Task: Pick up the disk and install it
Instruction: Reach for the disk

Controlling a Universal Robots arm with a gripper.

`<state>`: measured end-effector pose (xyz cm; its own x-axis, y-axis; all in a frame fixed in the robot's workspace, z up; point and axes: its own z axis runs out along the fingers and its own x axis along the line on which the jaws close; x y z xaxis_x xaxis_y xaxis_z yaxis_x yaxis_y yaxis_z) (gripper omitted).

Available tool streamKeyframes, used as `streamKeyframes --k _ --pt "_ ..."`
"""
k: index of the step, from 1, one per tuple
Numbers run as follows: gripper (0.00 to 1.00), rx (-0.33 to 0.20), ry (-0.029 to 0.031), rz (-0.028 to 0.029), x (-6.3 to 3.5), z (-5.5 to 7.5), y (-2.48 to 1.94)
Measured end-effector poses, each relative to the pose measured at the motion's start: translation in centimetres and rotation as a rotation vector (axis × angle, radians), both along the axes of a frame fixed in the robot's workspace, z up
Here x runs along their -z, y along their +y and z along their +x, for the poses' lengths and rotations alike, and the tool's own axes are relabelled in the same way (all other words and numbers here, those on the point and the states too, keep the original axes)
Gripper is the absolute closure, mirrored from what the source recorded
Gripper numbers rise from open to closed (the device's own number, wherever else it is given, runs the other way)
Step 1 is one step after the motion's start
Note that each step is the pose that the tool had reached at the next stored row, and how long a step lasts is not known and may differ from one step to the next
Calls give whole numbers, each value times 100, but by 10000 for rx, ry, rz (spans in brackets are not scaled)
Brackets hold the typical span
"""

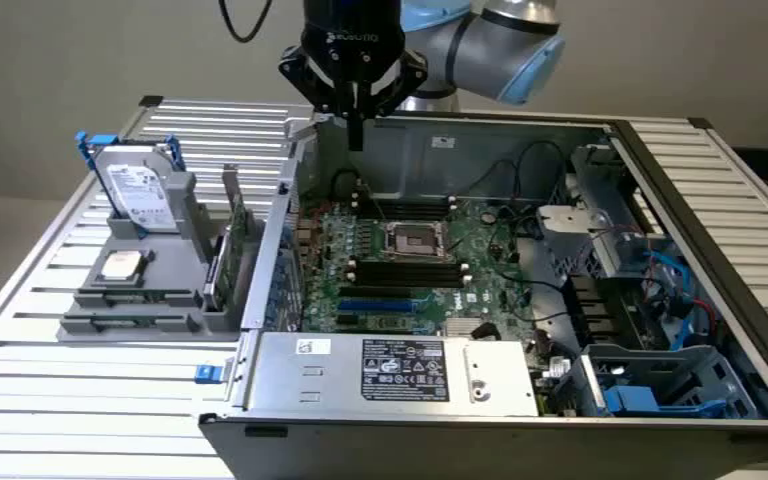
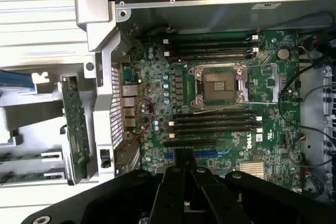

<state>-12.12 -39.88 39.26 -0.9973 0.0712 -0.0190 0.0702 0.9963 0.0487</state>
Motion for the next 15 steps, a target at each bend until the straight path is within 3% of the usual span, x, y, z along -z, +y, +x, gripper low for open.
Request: streamKeyframes --k 10,15 --pt "89 -1 -1 0 0 -1 0" --pt "89 -5 5 0 0 -143 5"
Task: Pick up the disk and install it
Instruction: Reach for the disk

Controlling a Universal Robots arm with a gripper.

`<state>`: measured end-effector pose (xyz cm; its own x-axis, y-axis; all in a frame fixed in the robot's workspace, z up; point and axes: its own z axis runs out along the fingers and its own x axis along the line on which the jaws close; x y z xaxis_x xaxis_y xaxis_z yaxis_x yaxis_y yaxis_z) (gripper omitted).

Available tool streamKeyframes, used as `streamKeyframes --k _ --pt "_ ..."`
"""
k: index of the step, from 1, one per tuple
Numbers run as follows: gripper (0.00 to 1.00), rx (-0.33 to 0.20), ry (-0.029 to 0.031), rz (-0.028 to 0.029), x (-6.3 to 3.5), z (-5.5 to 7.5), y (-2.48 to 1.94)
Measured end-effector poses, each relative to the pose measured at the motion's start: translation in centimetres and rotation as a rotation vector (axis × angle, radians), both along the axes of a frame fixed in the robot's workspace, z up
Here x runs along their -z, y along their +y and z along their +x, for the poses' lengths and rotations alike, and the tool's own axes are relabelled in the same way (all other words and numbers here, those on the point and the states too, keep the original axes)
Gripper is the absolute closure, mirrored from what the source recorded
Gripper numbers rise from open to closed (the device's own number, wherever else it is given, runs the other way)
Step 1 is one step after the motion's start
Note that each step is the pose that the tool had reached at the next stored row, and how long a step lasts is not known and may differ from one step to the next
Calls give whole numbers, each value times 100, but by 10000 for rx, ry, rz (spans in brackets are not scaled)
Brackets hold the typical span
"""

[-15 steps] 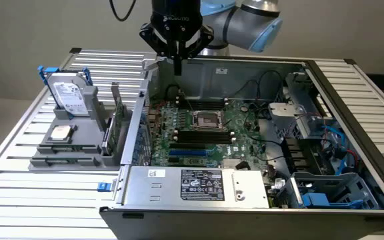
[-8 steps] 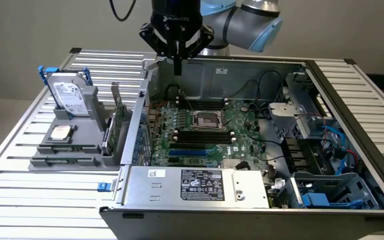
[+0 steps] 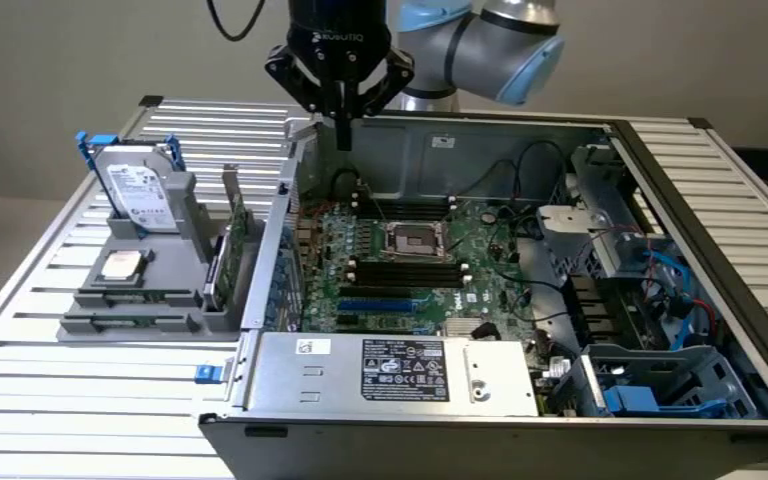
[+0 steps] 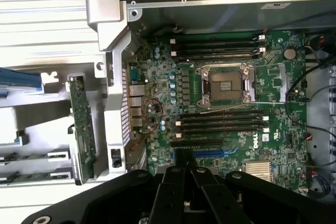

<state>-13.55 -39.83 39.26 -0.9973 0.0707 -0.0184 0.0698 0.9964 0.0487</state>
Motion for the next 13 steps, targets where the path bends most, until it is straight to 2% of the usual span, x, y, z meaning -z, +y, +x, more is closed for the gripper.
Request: streamKeyframes --k 2,5,8,13 --pt "89 -3 17 1 1 -56 7" --pt "89 -4 18 0 9 -156 39" --pt "89 -4 18 1 27 -280 90" --pt "89 -5 17 1 52 -497 200"
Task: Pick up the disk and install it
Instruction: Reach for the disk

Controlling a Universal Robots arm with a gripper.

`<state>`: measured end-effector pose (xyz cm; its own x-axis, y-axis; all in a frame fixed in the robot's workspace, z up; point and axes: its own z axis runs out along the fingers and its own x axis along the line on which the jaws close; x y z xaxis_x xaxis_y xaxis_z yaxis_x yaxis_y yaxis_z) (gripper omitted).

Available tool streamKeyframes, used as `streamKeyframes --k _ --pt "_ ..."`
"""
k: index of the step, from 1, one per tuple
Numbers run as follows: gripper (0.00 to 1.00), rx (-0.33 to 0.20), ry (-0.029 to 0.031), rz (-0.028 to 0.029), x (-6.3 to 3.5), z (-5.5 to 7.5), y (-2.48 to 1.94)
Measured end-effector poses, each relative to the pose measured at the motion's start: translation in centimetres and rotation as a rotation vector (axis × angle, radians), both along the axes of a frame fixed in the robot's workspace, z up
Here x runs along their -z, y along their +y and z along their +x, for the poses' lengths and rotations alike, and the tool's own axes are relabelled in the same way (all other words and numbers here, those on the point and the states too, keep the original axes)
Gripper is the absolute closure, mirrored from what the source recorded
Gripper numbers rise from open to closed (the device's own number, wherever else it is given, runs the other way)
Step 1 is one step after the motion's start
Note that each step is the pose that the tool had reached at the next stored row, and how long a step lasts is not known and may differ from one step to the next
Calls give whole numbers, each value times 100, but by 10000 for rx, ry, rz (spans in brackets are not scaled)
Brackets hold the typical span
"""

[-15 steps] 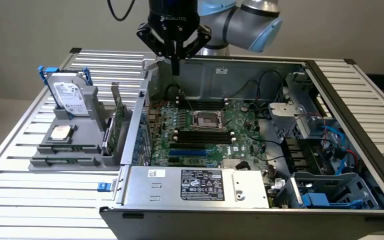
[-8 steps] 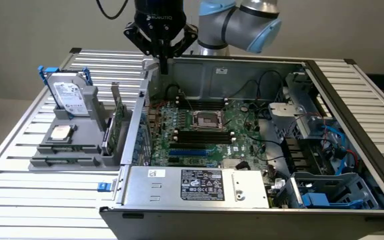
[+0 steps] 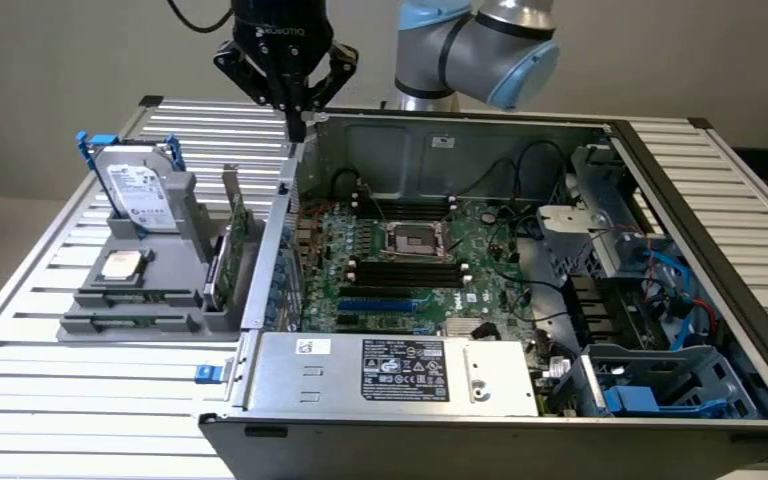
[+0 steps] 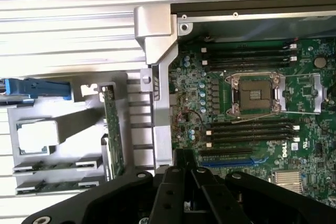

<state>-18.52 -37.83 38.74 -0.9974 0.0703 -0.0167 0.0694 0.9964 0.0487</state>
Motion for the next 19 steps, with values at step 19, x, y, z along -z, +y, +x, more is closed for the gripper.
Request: streamKeyframes --k 19 --pt "89 -1 2 -1 84 -801 388"
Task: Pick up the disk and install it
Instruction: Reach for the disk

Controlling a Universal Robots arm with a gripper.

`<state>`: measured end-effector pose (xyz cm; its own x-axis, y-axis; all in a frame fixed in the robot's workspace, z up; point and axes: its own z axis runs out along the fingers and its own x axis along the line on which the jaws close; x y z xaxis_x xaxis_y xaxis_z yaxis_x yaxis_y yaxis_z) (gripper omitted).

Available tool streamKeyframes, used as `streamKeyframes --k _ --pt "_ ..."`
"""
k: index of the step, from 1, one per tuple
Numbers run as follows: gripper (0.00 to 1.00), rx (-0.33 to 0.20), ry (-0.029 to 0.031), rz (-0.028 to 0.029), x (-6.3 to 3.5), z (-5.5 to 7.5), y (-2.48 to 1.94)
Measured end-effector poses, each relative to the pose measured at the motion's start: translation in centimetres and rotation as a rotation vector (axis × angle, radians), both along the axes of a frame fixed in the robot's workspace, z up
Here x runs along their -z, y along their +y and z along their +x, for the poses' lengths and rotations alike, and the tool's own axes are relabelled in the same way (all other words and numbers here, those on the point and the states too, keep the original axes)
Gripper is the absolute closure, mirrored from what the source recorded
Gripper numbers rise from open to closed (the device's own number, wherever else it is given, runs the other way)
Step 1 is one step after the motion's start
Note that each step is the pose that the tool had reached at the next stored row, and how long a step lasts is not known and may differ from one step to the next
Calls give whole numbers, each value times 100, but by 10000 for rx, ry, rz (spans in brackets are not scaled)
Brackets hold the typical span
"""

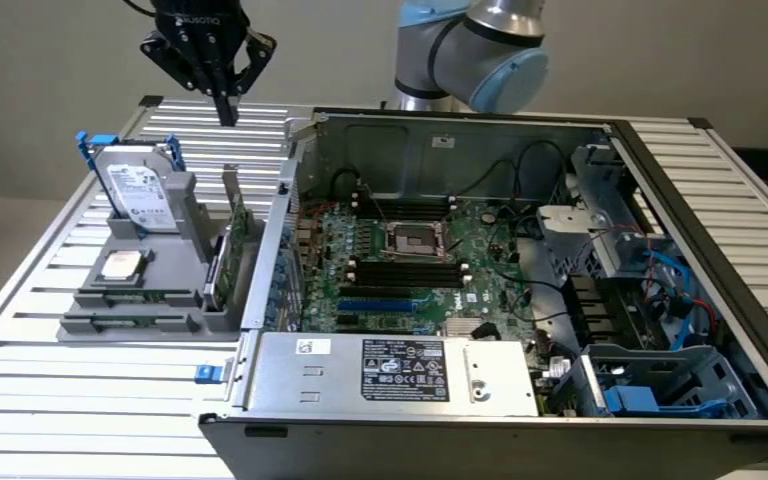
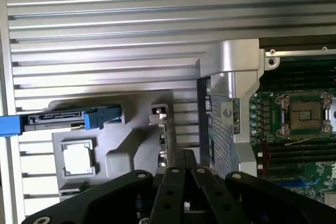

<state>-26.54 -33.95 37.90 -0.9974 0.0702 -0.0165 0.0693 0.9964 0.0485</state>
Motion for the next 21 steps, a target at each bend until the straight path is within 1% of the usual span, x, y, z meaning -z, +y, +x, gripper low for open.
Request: streamKeyframes --k 7,21 --pt "89 1 0 0 19 -274 112" --pt "89 0 0 0 41 -827 316"
